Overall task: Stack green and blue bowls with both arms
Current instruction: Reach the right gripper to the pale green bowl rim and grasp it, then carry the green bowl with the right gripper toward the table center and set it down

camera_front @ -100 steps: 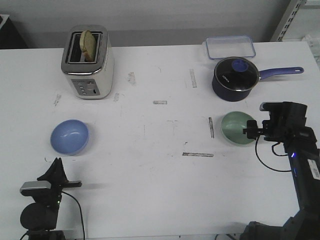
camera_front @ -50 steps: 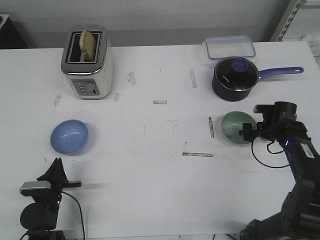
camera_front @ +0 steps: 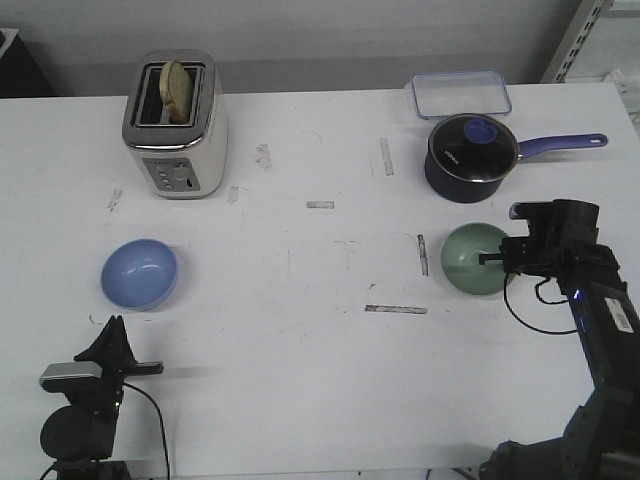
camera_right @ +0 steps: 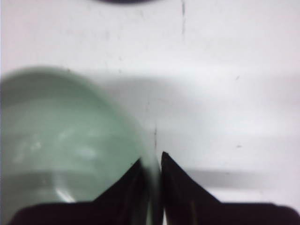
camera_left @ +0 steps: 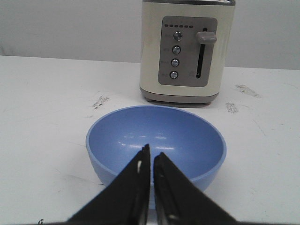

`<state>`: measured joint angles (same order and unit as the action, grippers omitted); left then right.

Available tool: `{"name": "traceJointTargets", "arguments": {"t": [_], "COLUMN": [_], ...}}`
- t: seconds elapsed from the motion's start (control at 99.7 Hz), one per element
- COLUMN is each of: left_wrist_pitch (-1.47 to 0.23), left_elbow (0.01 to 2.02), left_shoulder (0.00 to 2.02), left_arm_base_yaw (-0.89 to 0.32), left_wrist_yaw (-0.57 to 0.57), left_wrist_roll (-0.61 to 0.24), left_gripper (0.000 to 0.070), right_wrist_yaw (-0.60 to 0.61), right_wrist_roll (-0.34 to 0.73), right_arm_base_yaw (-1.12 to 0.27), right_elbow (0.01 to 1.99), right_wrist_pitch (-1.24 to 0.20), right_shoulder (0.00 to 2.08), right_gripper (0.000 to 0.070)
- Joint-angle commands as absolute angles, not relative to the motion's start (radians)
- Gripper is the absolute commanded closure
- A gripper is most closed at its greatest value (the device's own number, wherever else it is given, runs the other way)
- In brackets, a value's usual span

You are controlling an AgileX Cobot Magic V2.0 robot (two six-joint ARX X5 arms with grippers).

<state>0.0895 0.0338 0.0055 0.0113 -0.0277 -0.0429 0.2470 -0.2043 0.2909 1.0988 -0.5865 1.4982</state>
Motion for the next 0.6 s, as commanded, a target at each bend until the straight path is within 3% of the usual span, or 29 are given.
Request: {"name": "traceJointTargets", "arguments": {"t": [0.0, 0.261, 0.431, 0.592], "left_wrist_pitch": [0.099, 0.099, 0.099, 0.099], "left_elbow": [0.013, 0.013, 0.013, 0.013], "left_shoulder": [0.004, 0.004, 0.004, 0.004], "left_arm_base_yaw": [0.013, 0.013, 0.013, 0.013], "left_wrist_yaw": [-0.028, -0.028, -0.028, -0.028], "left_wrist_roll": [-0.045, -0.045, -0.045, -0.046], "left_gripper": [0.0699, 0.0699, 0.0699, 0.0699], "right_wrist_yaw": [0.25, 0.453, 0.482, 0.468], "right_wrist_roll": [-0.183, -0.011, 0.118, 0.142], "right_arm_base_yaw": [0.284, 0.155, -0.07, -0.307], "right_elbow": [1.115, 1.115, 1.115, 1.114], "right_wrist_pitch": [-0.575, -0.576, -0.55, -0.529], "right_shoulder": [1.459, 1.306, 1.283, 1.316], "right_gripper": [0.0694, 0.0694, 0.0694, 0.0694]}}
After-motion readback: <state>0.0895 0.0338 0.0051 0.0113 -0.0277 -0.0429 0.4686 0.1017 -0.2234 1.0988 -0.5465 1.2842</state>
